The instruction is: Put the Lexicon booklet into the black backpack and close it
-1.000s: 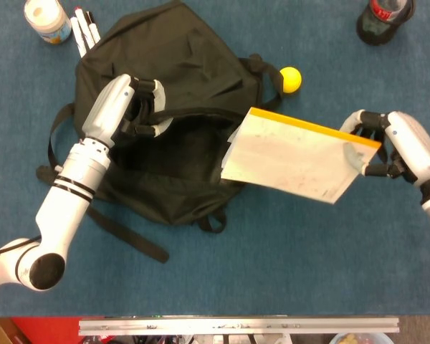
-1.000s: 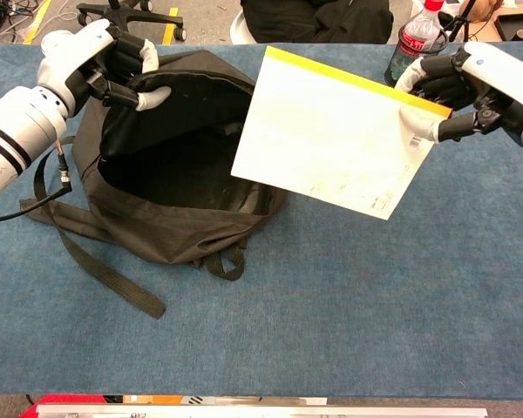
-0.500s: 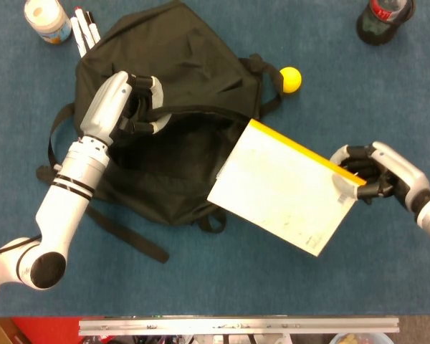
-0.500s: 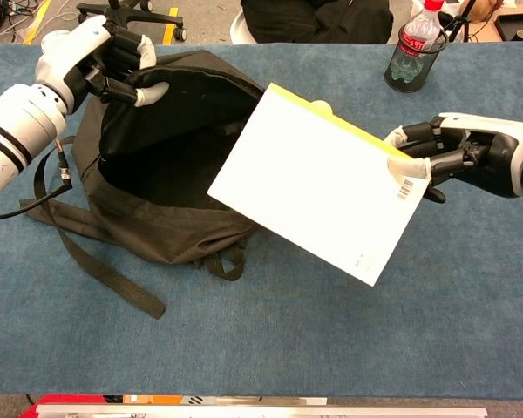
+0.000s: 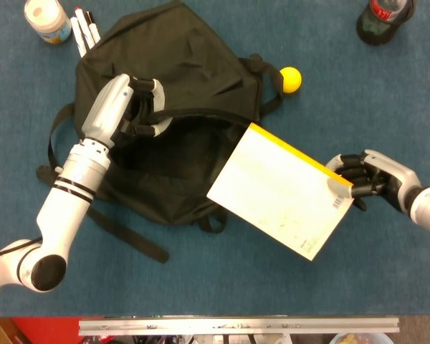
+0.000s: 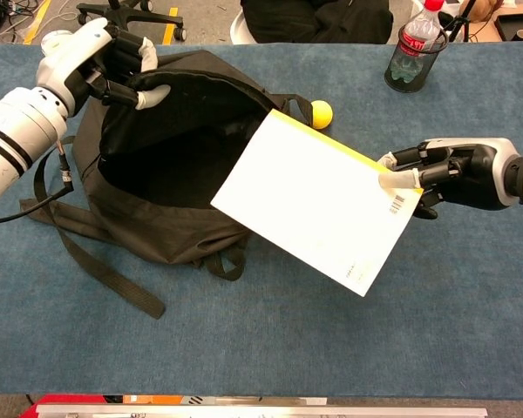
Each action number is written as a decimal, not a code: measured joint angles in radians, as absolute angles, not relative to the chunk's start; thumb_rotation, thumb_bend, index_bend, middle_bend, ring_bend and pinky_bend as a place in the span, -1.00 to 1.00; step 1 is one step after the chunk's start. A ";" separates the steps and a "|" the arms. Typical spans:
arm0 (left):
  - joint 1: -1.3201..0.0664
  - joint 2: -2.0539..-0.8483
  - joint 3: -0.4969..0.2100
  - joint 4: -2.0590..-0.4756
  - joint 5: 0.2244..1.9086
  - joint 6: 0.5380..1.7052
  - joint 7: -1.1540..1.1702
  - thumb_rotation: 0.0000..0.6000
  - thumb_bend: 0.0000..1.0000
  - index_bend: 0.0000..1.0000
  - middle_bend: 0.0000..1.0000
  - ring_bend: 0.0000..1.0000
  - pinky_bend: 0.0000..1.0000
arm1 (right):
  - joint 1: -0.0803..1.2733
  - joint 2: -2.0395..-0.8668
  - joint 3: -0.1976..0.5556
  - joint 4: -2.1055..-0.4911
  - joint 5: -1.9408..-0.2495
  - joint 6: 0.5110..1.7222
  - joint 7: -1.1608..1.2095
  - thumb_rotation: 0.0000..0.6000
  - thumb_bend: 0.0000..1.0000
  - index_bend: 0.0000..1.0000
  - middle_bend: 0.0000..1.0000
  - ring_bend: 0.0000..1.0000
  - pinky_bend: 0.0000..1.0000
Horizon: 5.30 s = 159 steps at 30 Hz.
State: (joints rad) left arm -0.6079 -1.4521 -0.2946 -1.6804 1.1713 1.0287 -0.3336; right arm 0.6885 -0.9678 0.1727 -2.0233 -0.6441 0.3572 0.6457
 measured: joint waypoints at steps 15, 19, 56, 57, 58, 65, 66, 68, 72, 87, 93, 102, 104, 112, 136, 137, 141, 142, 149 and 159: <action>-0.604 -1.452 -0.292 -1.693 1.180 1.049 -0.315 1.00 -0.34 0.47 0.61 0.55 0.88 | 0.875 -1.107 0.094 -1.872 -0.461 0.219 0.698 1.00 0.39 0.77 0.58 0.33 0.61; -0.603 -1.449 -0.290 -1.696 1.183 1.048 -0.316 1.00 -0.34 0.47 0.61 0.55 0.88 | 0.898 -1.121 0.080 -1.857 -0.428 0.209 0.716 1.00 0.39 0.76 0.58 0.33 0.61; -0.591 -1.423 -0.266 -1.741 1.231 1.063 -0.318 1.00 -0.34 0.47 0.60 0.55 0.87 | 1.048 -1.291 0.041 -1.722 -0.076 0.268 0.872 1.00 0.40 0.77 0.58 0.33 0.64; -0.591 -1.423 -0.267 -1.741 1.232 1.064 -0.320 1.00 -0.34 0.47 0.60 0.54 0.87 | 1.045 -1.294 0.038 -1.720 -0.071 0.266 0.873 1.00 0.40 0.77 0.58 0.33 0.64; -0.591 -1.423 -0.267 -1.741 1.234 1.065 -0.321 1.00 -0.34 0.47 0.60 0.54 0.87 | 1.043 -1.297 0.035 -1.715 -0.065 0.264 0.875 1.00 0.40 0.77 0.58 0.33 0.64; -0.592 -1.421 -0.254 -1.753 1.253 1.065 -0.315 1.00 -0.34 0.47 0.60 0.55 0.87 | 1.047 -1.327 0.046 -1.664 -0.031 0.242 0.892 1.00 0.44 0.77 0.58 0.33 0.64; -0.592 -1.421 -0.252 -1.755 1.256 1.065 -0.313 1.00 -0.34 0.47 0.60 0.55 0.87 | 1.052 -1.331 0.049 -1.660 -0.028 0.242 0.893 1.00 0.44 0.76 0.58 0.33 0.64; -0.591 -1.419 -0.249 -1.759 1.259 1.066 -0.311 1.00 -0.34 0.47 0.60 0.55 0.88 | 1.065 -1.341 0.059 -1.655 -0.017 0.245 0.895 1.00 0.44 0.77 0.58 0.33 0.64; -0.588 -1.413 -0.241 -1.769 1.270 1.068 -0.307 1.00 -0.34 0.47 0.60 0.55 0.87 | 1.094 -1.358 0.071 -1.650 0.006 0.263 0.898 1.00 0.44 0.77 0.58 0.33 0.65; -0.580 -1.403 -0.212 -1.778 1.297 1.068 -0.307 1.00 -0.34 0.47 0.60 0.55 0.87 | 1.176 -1.399 0.101 -1.625 0.127 0.328 0.890 1.00 0.44 0.76 0.58 0.33 0.65; -0.575 -1.391 -0.206 -1.795 1.308 1.073 -0.306 1.00 -0.34 0.47 0.60 0.55 0.88 | 1.166 -1.407 0.130 -1.633 0.143 0.368 0.887 1.00 0.44 0.77 0.58 0.33 0.65; -0.564 -1.359 -0.194 -1.837 1.326 1.076 -0.321 1.00 -0.34 0.47 0.60 0.55 0.88 | 1.088 -1.427 0.211 -1.668 0.119 0.447 0.874 1.00 0.44 0.76 0.56 0.33 0.65; -0.561 -1.351 -0.190 -1.847 1.332 1.076 -0.324 1.00 -0.34 0.47 0.60 0.55 0.88 | 1.067 -1.436 0.228 -1.674 0.109 0.468 0.871 1.00 0.43 0.76 0.56 0.33 0.65; -0.553 -1.320 -0.176 -1.880 1.352 1.075 -0.340 1.00 -0.34 0.47 0.60 0.54 0.88 | 1.001 -1.463 0.287 -1.694 0.078 0.514 0.843 1.00 0.43 0.76 0.52 0.30 0.65; -0.546 -1.283 -0.165 -1.898 1.337 1.054 -0.377 1.00 -0.35 0.47 0.59 0.55 0.88 | 0.797 -1.534 0.436 -1.689 -0.149 0.386 0.804 1.00 0.43 -0.28 -0.36 -0.54 -0.14; -0.546 -1.282 -0.166 -1.898 1.336 1.054 -0.378 1.00 -0.35 0.47 0.59 0.55 0.88 | 0.787 -1.535 0.442 -1.688 -0.166 0.373 0.803 1.00 0.43 -0.39 -0.40 -0.58 -0.18; -0.545 -1.278 -0.165 -1.899 1.337 1.054 -0.381 1.00 -0.35 0.47 0.59 0.54 0.87 | 0.746 -1.534 0.464 -1.687 -0.235 0.321 0.796 1.00 0.43 -0.85 -0.60 -0.75 -0.36; -0.545 -1.278 -0.165 -1.899 1.337 1.054 -0.381 1.00 -0.35 0.47 0.59 0.54 0.87 | 0.734 -1.533 0.471 -1.687 -0.255 0.308 0.794 1.00 0.43 -0.94 -0.65 -0.78 -0.40; -0.546 -1.281 -0.164 -1.897 1.339 1.051 -0.381 1.00 -0.35 0.46 0.59 0.54 0.87 | 0.678 -1.523 0.496 -1.685 -0.335 0.242 0.791 1.00 0.42 -1.00 -0.86 -0.96 -0.56; -0.553 -1.281 -0.171 -1.881 1.315 1.037 -0.384 1.00 -0.35 0.44 0.58 0.54 0.87 | 0.596 -1.423 0.517 -1.731 -0.442 0.127 0.765 1.00 0.41 -1.00 -1.00 -1.00 -0.79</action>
